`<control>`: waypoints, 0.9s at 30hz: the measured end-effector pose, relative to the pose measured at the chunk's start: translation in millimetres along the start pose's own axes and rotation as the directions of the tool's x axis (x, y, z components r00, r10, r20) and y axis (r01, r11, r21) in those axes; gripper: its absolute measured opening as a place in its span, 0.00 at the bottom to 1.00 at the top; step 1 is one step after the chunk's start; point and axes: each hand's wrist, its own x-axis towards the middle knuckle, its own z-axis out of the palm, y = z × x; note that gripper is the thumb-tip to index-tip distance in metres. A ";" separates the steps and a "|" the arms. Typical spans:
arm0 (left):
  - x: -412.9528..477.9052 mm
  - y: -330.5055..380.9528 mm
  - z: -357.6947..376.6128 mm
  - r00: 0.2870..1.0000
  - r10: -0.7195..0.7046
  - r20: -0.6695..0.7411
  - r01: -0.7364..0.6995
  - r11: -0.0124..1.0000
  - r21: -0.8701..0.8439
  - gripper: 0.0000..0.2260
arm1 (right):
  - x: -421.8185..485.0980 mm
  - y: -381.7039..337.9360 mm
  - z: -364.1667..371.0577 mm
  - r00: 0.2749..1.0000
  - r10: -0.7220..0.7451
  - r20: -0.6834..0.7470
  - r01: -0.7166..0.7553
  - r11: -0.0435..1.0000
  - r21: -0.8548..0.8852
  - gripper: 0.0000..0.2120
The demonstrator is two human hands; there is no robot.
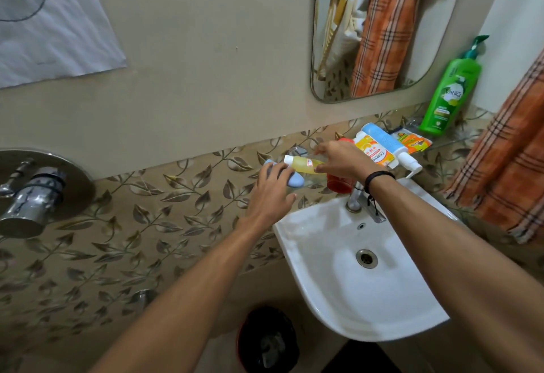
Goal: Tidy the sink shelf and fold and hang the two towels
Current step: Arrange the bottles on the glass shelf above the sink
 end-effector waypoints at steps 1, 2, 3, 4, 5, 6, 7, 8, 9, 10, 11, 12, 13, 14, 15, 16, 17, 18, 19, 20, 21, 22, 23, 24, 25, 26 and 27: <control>-0.2 1.1 1.5 1.000 -0.014 -0.013 0.014 1.000 -0.007 0.27 | 4.4 0.7 -0.3 0.999 -0.009 0.032 0.010 1.000 -0.010 0.22; -0.6 2.6 2.6 0.999 -0.031 -0.025 0.030 0.999 -0.017 0.26 | 8.7 1.1 0.0 0.997 -0.018 0.069 0.019 1.000 -0.017 0.23; -1.1 4.1 3.0 0.998 -0.044 -0.041 0.043 0.999 -0.027 0.26 | 12.1 0.8 1.2 0.995 -0.031 0.098 0.034 0.999 -0.025 0.24; -0.8 6.2 3.5 0.997 -0.056 -0.060 0.054 0.998 -0.036 0.25 | 15.4 0.7 2.1 0.992 -0.044 0.121 0.048 0.998 -0.034 0.24; 0.0 7.7 3.5 0.995 -0.067 -0.077 0.064 0.997 -0.041 0.24 | 18.3 0.6 3.2 0.990 -0.058 0.131 0.064 0.997 -0.043 0.25; 0.7 8.9 3.0 0.993 -0.075 -0.089 0.072 0.997 -0.042 0.24 | 21.1 0.8 4.4 0.988 -0.069 0.137 0.076 0.996 -0.048 0.25; 1.8 9.7 2.6 0.992 -0.084 -0.092 0.081 0.996 -0.041 0.24 | 23.9 1.3 5.7 0.987 -0.086 0.135 0.093 0.994 -0.051 0.26; 2.3 9.3 1.2 0.992 -0.089 -0.091 0.086 0.996 -0.039 0.24 | 25.9 1.1 7.2 0.987 -0.095 0.132 0.103 0.993 -0.054 0.27; 3.1 9.0 0.7 0.991 -0.095 -0.093 0.092 0.995 -0.039 0.24 | 27.0 1.1 8.0 0.986 -0.110 0.129 0.118 0.991 -0.057 0.27; 3.9 9.3 0.6 0.990 -0.103 -0.098 0.099 0.994 -0.042 0.24 | 28.3 2.3 8.4 0.985 -0.123 0.122 0.131 0.990 -0.057 0.28; 4.6 9.0 0.8 0.989 -0.108 -0.101 0.104 0.993 -0.047 0.24 | 29.0 3.3 8.9 0.984 -0.139 0.109 0.147 0.987 -0.061 0.28; 4.9 8.6 1.1 0.989 -0.108 -0.099 0.104 0.993 -0.050 0.24 | 29.2 4.0 9.1 0.983 -0.153 0.097 0.160 0.985 -0.070 0.28; 5.1 8.0 1.6 0.990 -0.105 -0.092 0.101 0.994 -0.052 0.24 | 29.1 4.0 9.1 0.982 -0.169 0.081 0.176 0.981 -0.084 0.27; 5.4 7.7 1.7 0.991 -0.101 -0.084 0.097 0.994 -0.055 0.24 | 29.1 4.5 8.9 0.981 -0.183 0.065 0.189 0.977 -0.094 0.27; 6.0 7.2 1.6 0.992 -0.099 -0.082 0.094 0.993 -0.065 0.23 | 29.0 5.1 8.1 0.980 -0.194 0.047 0.198 0.975 -0.096 0.26; 7.1 6.2 1.2 0.991 -0.099 -0.089 0.092 0.993 -0.081 0.23 | 28.9 5.7 6.4 0.980 -0.195 0.034 0.197 0.977 -0.087 0.26; 8.3 4.9 0.9 0.989 -0.104 -0.102 0.094 0.991 -0.099 0.22 | 28.8 6.2 4.2 0.982 -0.186 0.028 0.187 0.980 -0.070 0.26; 9.3 4.6 0.1 0.987 -0.113 -0.117 0.099 0.988 -0.116 0.21 | 29.4 7.1 2.3 0.984 -0.173 0.030 0.174 0.984 -0.043 0.26; 10.5 3.9 -0.7 0.984 -0.125 -0.127 0.108 0.985 -0.135 0.21 | 30.0 7.2 -0.4 0.986 -0.162 0.037 0.162 0.987 -0.014 0.26; 11.8 3.8 -2.1 0.981 -0.136 -0.137 0.114 0.981 -0.156 0.21 | 30.4 6.7 -3.6 0.987 -0.153 0.045 0.153 0.988 0.018 0.27; 13.8 3.1 -3.1 0.979 -0.145 -0.146 0.117 0.976 -0.181 0.20 | 31.0 6.1 -7.0 0.988 -0.148 0.047 0.146 0.988 0.049 0.29; 15.6 2.6 -4.5 0.977 -0.150 -0.152 0.117 0.972 -0.205 0.19 | 31.6 5.9 -10.6 0.989 -0.142 0.044 0.138 0.987 0.081 0.31; 17.0 2.4 -5.9 0.976 -0.153 -0.157 0.116 0.967 -0.226 0.19 | 32.2 6.0 -13.9 0.990 -0.135 0.038 0.130 0.986 0.104 0.31; 18.2 2.0 -7.3 0.975 -0.154 -0.158 0.113 0.964 -0.240 0.18 | 32.9 6.6 -16.9 0.991 -0.126 0.035 0.121 0.985 0.120 0.30; 19.6 1.2 -8.6 0.976 -0.155 -0.156 0.113 0.962 -0.250 0.18 | 32.6 6.8 -20.1 0.993 -0.118 0.033 0.112 0.985 0.133 0.26; 20.9 0.7 -10.1 0.975 -0.162 -0.153 0.119 0.958 -0.262 0.18 | 32.5 7.7 -22.9 0.994 -0.108 0.031 0.102 0.984 0.148 0.22; 22.4 -0.5 -10.9 0.972 -0.175 -0.154 0.127 0.951 -0.282 0.18 | 32.1 8.7 -25.5 0.995 -0.099 0.029 0.093 0.982 0.161 0.18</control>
